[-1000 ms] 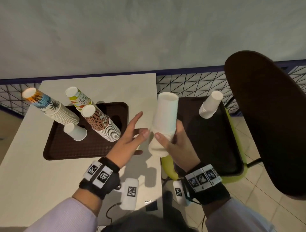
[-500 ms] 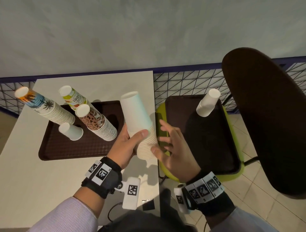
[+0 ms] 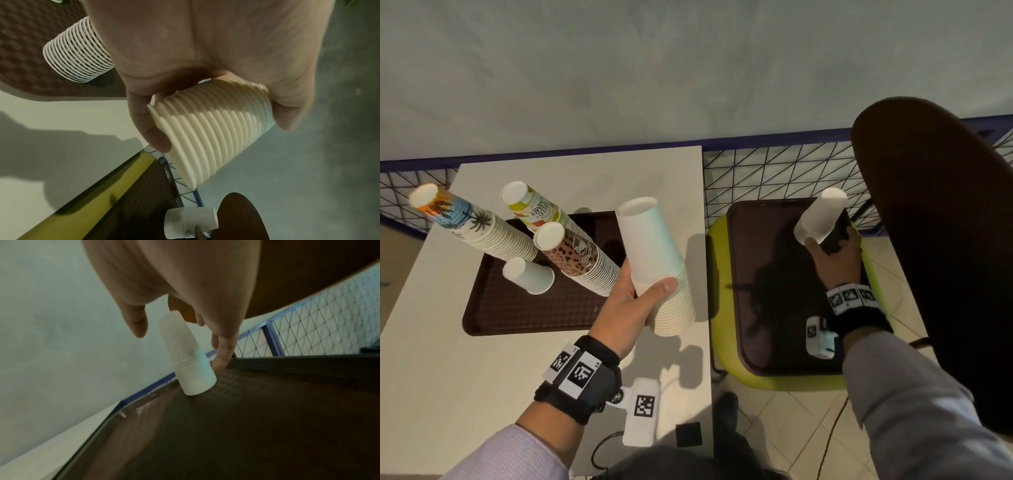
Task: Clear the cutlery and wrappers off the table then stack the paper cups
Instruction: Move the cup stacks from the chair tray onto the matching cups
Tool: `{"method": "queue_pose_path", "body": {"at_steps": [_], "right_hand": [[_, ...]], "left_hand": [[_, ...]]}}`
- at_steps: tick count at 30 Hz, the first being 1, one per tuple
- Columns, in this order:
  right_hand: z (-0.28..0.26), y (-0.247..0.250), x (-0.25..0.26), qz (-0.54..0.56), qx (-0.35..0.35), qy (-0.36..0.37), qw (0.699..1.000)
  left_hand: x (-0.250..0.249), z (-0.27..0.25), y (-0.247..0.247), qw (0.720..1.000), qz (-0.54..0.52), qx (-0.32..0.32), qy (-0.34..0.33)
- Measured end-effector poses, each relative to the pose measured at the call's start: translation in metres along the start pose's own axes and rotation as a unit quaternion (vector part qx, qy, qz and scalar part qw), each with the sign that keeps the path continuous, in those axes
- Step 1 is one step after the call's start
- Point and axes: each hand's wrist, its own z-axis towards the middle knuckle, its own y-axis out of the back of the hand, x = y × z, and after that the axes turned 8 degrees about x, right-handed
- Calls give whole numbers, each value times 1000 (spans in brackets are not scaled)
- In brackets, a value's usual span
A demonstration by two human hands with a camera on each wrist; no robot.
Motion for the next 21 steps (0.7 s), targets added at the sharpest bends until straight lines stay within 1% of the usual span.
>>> {"method": "queue_pose_path", "body": {"at_steps": [4,8,12,15,18,21], "right_hand": [[37,-11,8,-14,-13,-32,999],[57,-22,17,-2,-47,-52,998],[64,-30,21,-26,-56,-37,997],[64,-32,24,-51,-52,-6,997],[60,-34,32,-103,-32,26,994],[50,-34,35,-143,-17,38,989]], "left_hand": [[1,0,3,1000,6,-12,-6],[0,-1,5,1000,9,-26,-10],[-1,-4,9,999,14,-35,-16],[0,-6,10,999,17,-43,-18],[0,-8,11,999,13,-50,-15],[-1,-11,12,999,16,-50,-11]]}}
